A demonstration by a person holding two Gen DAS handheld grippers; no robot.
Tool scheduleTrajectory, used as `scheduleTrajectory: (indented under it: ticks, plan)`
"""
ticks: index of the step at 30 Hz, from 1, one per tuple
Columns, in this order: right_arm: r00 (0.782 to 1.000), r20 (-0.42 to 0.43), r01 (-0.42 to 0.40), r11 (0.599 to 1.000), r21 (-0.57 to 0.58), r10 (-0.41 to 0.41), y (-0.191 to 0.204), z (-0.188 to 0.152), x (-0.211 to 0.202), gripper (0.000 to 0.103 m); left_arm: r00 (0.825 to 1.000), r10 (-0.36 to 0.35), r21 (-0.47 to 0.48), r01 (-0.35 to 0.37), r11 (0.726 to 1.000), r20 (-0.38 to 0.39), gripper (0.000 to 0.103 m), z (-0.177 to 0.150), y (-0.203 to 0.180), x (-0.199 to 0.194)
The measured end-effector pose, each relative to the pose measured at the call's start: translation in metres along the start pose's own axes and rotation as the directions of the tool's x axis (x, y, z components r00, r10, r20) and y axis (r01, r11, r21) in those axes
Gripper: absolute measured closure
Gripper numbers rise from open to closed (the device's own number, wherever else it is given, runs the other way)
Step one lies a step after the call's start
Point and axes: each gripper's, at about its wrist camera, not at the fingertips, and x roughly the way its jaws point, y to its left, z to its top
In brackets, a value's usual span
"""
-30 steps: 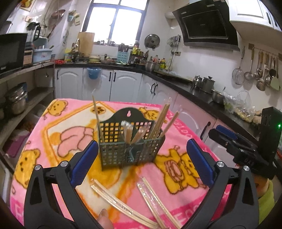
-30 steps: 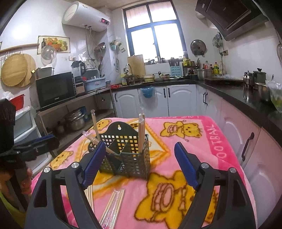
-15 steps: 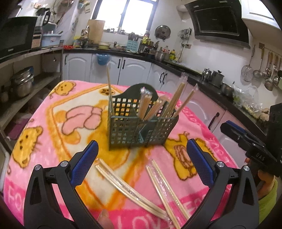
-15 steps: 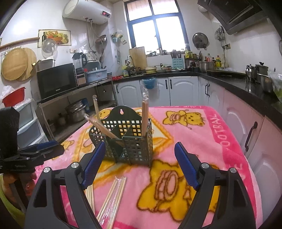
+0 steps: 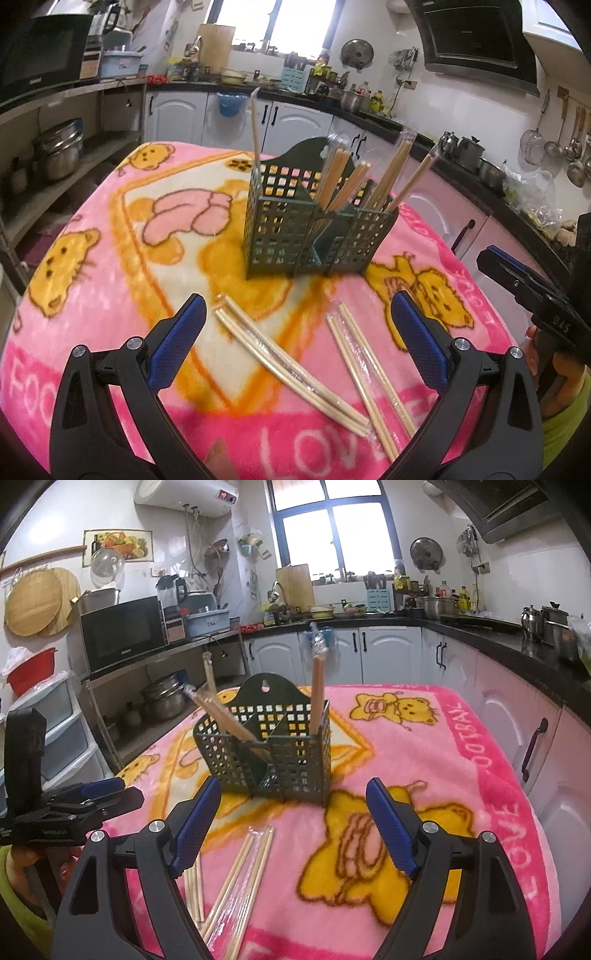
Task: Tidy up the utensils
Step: 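Grasp a wrapped chopstick with the left gripper while the right gripper grasps another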
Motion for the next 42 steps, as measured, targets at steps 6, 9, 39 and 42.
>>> scheduleTrajectory:
  ticks: [6,9,39,42]
  plan:
    - [0.999,-0.031,-0.024,1.0,-0.013,0.023,0.008,-0.008,0.009,0.025,1.0,0.013,-0.032,-0.014,0.999,-0.028,0.011,-0.011,0.013,0.004]
    - [0.998,-0.05,-0.036,0.999,-0.015,0.036,0.012,-0.013,0.014,0.025,0.999,0.021,-0.042,-0.023,0.999,-0.042,0.011,-0.016,0.02,0.005]
    - [0.965,-0.262,-0.041,0.996,-0.077,0.02,0.034,-0.054,0.066,0.06,0.972,-0.008,-0.111,-0.018,0.994,-0.233,0.072,-0.049,0.046,0.054]
    - [0.961,-0.275,-0.04,0.996,-0.08,0.016,0.034,-0.057,0.07,0.064,0.968,-0.019,-0.132,-0.015,0.991,-0.25,0.072,-0.05,0.05,0.06]
